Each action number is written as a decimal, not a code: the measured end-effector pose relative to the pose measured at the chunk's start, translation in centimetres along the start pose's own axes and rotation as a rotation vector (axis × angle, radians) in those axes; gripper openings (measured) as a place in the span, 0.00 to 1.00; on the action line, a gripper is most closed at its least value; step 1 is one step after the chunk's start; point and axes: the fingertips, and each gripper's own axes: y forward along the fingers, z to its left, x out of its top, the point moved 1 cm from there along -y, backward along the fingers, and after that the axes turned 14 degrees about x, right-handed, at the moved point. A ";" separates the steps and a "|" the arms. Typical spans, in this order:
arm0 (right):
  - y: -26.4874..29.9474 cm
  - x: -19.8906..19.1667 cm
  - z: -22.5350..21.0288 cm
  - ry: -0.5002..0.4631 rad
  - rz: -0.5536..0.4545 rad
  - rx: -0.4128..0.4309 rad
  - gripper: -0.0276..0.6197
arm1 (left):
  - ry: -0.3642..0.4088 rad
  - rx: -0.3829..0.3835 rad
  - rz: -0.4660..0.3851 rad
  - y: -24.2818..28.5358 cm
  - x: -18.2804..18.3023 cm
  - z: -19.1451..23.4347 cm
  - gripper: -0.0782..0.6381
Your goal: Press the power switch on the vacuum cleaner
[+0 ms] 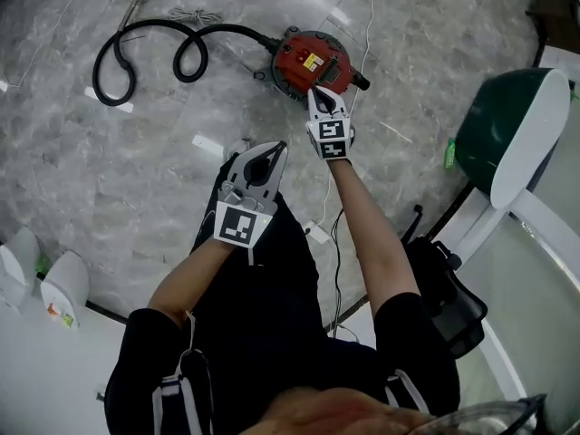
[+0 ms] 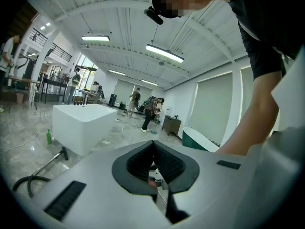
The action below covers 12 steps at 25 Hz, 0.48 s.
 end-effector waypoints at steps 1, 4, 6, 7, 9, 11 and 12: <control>0.9 -0.4 -0.3 -0.010 0.010 0.010 0.07 | -0.011 0.003 0.003 0.5 -0.3 0.1 0.13; 3.4 -1.9 -1.5 -0.031 0.054 0.021 0.07 | -0.010 0.009 -0.006 1.9 -1.0 1.0 0.13; 5.1 -3.2 -2.6 -0.045 0.087 0.018 0.07 | 0.009 0.014 -0.010 2.6 -2.0 1.6 0.13; 5.9 -3.8 -3.4 -0.058 0.103 0.015 0.07 | 0.014 0.017 -0.008 2.9 -2.5 1.8 0.13; 7.5 -4.7 -5.1 -0.092 0.128 0.008 0.07 | 0.022 0.019 -0.013 3.5 -3.6 2.1 0.13; 9.1 -5.4 -6.5 -0.114 0.137 0.003 0.07 | 0.034 0.017 -0.021 3.9 -4.9 2.4 0.13; 9.9 -5.8 -7.1 -0.121 0.142 0.002 0.07 | 0.036 0.017 -0.020 4.0 -5.7 2.6 0.13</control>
